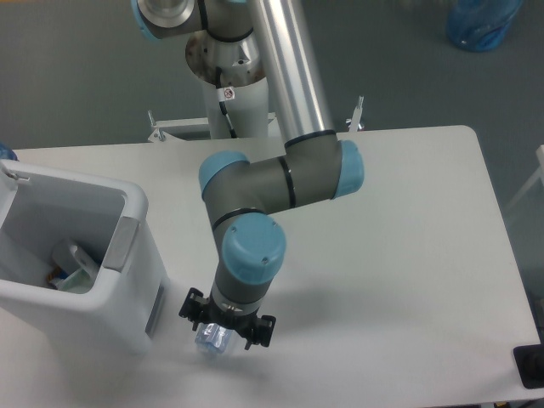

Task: Place the trash in the trash can
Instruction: 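Move the open gripper back over the clear water bottle and lower it, then close the gripper around the water bottle and lift it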

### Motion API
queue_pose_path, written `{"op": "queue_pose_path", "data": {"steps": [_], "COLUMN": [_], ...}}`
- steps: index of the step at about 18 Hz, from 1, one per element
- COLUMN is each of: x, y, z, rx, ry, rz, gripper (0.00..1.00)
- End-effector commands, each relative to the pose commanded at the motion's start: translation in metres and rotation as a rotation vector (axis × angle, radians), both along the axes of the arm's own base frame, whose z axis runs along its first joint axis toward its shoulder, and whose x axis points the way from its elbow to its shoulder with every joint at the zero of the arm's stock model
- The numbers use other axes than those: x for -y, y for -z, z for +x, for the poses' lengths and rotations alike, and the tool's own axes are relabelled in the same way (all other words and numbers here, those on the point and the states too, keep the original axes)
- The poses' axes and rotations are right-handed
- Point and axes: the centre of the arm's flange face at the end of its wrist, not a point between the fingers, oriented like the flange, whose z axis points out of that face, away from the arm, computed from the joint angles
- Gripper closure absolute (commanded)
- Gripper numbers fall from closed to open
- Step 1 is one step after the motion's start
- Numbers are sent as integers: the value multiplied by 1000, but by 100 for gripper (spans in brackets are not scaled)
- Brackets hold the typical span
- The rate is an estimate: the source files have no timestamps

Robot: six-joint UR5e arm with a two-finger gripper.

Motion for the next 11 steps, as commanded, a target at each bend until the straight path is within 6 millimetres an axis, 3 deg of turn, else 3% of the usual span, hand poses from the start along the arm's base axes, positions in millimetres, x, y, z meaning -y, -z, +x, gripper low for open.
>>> {"op": "queue_pose_path", "data": {"steps": [11], "x": [-9], "y": [24], "z": [15], "rx": [-43], "ry": [20], "rz": [-71], "gripper": [0]}}
